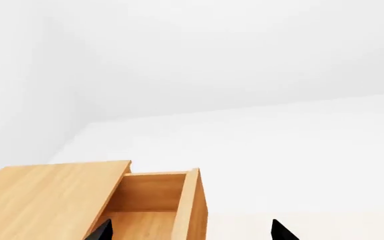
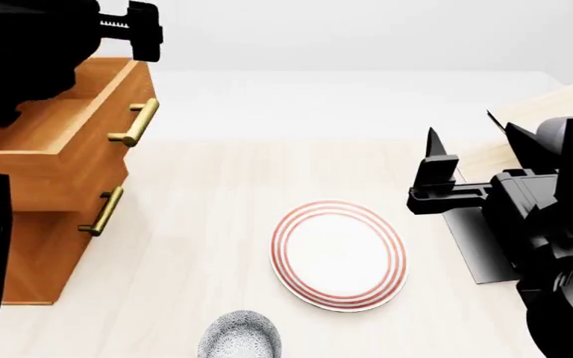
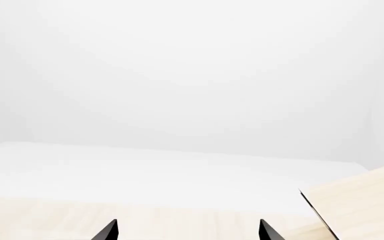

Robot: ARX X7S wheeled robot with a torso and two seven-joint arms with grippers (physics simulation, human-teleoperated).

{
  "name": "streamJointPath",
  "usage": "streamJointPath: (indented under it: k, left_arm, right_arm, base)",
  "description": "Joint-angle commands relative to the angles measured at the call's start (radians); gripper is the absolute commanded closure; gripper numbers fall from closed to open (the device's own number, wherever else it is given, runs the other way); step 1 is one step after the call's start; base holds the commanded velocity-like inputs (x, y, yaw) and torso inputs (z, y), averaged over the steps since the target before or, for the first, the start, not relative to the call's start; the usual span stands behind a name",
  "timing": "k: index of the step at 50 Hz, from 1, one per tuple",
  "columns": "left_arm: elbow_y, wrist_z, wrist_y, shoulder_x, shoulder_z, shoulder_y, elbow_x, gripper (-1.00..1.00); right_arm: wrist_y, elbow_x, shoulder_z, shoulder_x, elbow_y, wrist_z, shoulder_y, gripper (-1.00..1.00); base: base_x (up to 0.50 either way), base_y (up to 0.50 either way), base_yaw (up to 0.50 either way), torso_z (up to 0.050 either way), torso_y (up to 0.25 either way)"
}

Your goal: Open the top drawer of the cabinet and put the bowl in it.

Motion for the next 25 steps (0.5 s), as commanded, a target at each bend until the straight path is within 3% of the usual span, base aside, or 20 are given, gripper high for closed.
streamJointPath:
  k: [1, 25]
  left_arm:
    - [-0.182, 0.070, 0.044, 0.001, 0.068, -0.043, 0.053, -1.00]
    - [-0.382, 0.137, 0.134, 0.030, 0.124, 0.000, 0.091, -1.00]
  right_arm:
    - [-0.002, -0.003, -0.009, -0.001, 0.011, -0.004, 0.010, -1.00]
    - [-0.009, -0.022, -0.034, -0.009, 0.030, -0.014, 0.015, -1.00]
  base:
    - [0.00, 0.00, 0.00, 0.000, 0.000]
    - [0.00, 0.00, 0.00, 0.000, 0.000]
